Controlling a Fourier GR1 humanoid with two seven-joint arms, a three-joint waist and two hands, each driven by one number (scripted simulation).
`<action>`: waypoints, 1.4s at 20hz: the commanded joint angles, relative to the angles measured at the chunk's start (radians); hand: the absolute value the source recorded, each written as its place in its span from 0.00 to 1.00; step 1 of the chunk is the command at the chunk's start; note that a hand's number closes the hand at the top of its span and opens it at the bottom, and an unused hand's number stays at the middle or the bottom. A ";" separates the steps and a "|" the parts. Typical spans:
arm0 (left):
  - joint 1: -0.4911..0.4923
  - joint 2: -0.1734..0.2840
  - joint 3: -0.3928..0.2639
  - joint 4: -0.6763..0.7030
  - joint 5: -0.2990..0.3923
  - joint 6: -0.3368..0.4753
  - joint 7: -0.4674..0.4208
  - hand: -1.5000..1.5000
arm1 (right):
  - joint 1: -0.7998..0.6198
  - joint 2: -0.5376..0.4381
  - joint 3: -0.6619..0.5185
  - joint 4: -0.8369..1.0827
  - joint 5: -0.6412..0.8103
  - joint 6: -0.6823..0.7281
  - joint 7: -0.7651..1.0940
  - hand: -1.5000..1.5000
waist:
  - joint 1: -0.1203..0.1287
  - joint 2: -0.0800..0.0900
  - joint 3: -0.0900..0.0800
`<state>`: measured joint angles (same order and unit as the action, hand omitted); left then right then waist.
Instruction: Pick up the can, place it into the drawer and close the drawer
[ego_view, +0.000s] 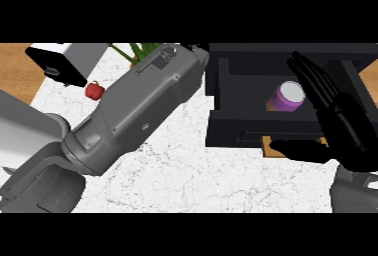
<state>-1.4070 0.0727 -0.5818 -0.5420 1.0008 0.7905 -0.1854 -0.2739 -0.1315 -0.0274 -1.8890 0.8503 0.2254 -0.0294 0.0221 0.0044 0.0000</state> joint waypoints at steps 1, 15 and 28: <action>0.045 0.014 0.001 -0.053 -0.031 0.030 0.012 0.00 | -0.091 -0.007 0.055 0.168 0.101 -0.067 -0.041 0.00 | 0.002 -0.004 0.000; 0.169 0.186 -0.015 -0.296 -0.091 0.023 0.138 0.00 | -0.387 0.029 0.052 0.859 0.372 -0.388 -0.026 0.00 | 0.034 -0.003 0.000; 0.224 0.301 0.009 -0.411 -0.139 0.022 0.221 0.00 | -0.579 -0.015 -0.079 1.330 0.412 -0.753 -0.109 0.00 | 0.040 0.013 0.002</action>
<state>-1.1973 0.3358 -0.5880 -0.9269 0.8700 0.8294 0.0208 -0.8235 -0.1451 -0.0625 -0.6928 1.2669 -0.4341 -0.1348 0.0630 -0.0046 -0.0139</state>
